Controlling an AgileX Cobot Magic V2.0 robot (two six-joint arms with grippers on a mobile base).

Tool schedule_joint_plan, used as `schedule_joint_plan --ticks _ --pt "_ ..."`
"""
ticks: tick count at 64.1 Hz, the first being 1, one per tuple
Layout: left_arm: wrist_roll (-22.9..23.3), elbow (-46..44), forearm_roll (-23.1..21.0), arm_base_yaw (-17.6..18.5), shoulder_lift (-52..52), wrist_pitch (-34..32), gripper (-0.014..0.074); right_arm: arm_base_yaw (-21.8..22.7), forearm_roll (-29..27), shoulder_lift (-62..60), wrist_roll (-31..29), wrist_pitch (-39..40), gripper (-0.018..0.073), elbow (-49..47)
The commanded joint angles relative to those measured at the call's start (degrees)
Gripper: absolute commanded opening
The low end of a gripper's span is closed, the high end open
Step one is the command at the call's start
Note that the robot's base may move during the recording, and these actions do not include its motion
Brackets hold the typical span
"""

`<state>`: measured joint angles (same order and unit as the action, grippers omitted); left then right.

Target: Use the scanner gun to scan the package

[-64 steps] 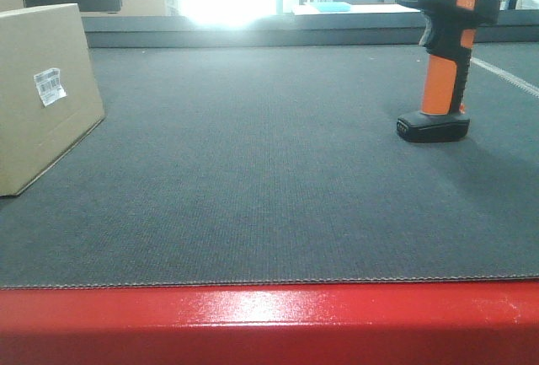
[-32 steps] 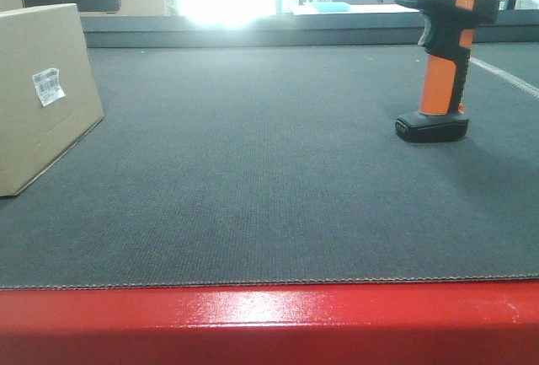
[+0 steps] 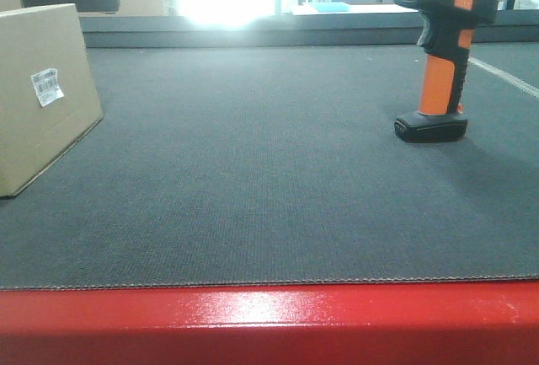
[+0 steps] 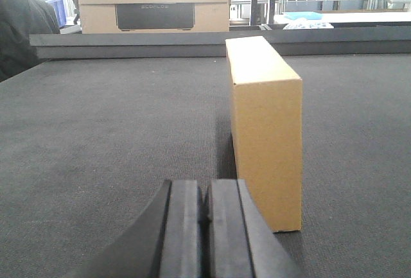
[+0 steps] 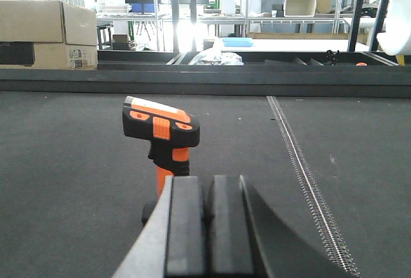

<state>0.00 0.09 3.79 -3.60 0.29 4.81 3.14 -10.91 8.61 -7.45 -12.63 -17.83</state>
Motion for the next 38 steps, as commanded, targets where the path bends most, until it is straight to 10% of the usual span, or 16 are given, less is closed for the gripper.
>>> schedule_joint_plan --ticks 1,38 --pt "0.0 -0.1 -0.4 -0.1 -0.3 -1.3 -0.0111 0.2 0.5 -0.2 -0.3 0.7 -0.0153 0.1" --pt "0.0 -0.1 -0.4 -0.1 -0.3 -1.3 -0.0111 0.7 0.5 -0.2 -0.3 -0.7 -0.0153 0.3"
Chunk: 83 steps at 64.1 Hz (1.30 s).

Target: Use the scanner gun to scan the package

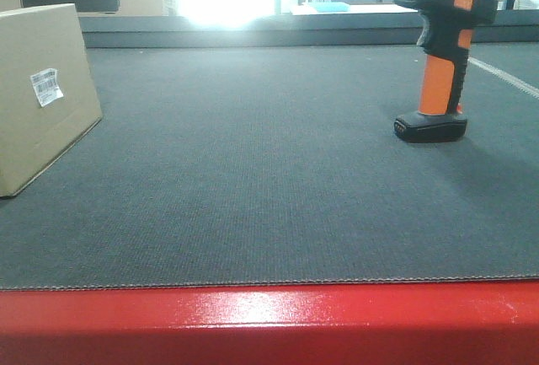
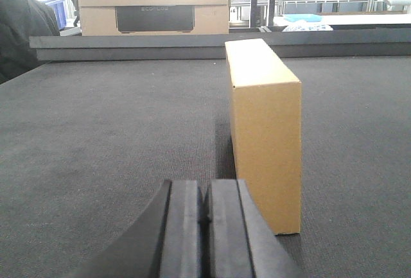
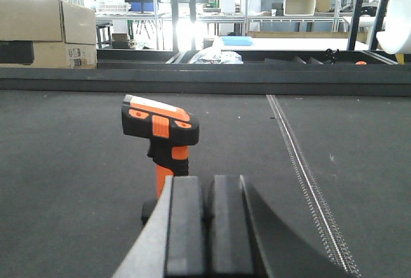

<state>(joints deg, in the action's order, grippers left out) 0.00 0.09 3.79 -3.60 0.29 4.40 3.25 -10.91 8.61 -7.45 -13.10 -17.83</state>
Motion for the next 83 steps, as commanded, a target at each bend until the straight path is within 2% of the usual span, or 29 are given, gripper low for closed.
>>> schedule_joint_plan --ticks 1,8,20,29,83 --pt "0.0 -0.1 -0.4 -0.1 -0.3 -0.9 -0.0111 0.7 0.5 -0.2 -0.3 -0.2 -0.0153 0.5" --pt "0.0 -0.1 -0.4 -0.1 -0.3 -0.9 -0.0111 2.1 1.9 -2.2 0.0 -0.1 -0.0153 3.0" --pt "0.0 -0.1 -0.4 -0.1 -0.3 -0.9 -0.0111 3.1 6.7 -7.6 7.5 4.4 -0.0153 11.9" --pt "0.0 -0.1 -0.4 -0.1 -0.3 -0.9 -0.0111 3.1 6.7 -8.6 7.5 7.6 -0.0153 17.8" --pt "0.0 -0.1 -0.4 -0.1 -0.3 -0.9 -0.0111 3.1 6.7 -8.6 7.5 6.4 -0.0153 17.8"
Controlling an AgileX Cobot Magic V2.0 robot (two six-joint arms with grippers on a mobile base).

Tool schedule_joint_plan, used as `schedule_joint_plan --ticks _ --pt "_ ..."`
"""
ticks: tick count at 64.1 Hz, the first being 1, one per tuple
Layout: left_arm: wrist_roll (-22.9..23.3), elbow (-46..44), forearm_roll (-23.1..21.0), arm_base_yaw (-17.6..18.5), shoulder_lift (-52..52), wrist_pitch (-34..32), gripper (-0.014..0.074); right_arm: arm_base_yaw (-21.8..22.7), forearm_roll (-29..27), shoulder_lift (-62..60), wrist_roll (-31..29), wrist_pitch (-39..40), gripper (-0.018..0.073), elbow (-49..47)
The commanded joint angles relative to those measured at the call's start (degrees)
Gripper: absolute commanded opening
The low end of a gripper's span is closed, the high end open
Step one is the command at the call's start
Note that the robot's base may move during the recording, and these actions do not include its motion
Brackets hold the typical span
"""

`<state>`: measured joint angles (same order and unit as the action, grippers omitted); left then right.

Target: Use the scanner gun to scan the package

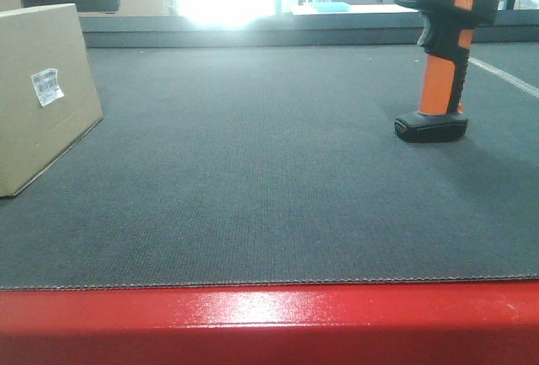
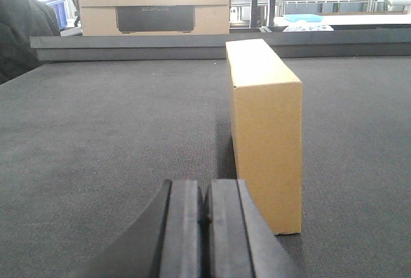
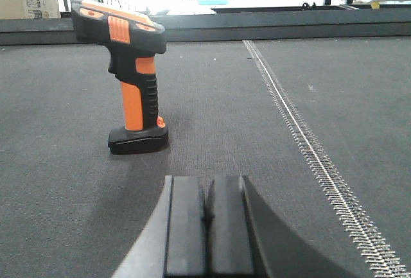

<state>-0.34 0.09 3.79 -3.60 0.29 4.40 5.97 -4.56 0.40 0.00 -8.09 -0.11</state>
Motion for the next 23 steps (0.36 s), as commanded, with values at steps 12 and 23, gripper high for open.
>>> schedule_joint_plan --ticks 12,23 --pt "0.3 -0.1 -0.4 -0.1 -0.3 -0.9 -0.0111 0.4 0.4 -0.4 0.0 1.4 -0.0153 0.1" --pt "0.3 -0.1 -0.4 -0.1 -0.3 -0.9 -0.0111 0.4 0.4 -0.4 0.0 1.4 -0.0153 0.1"
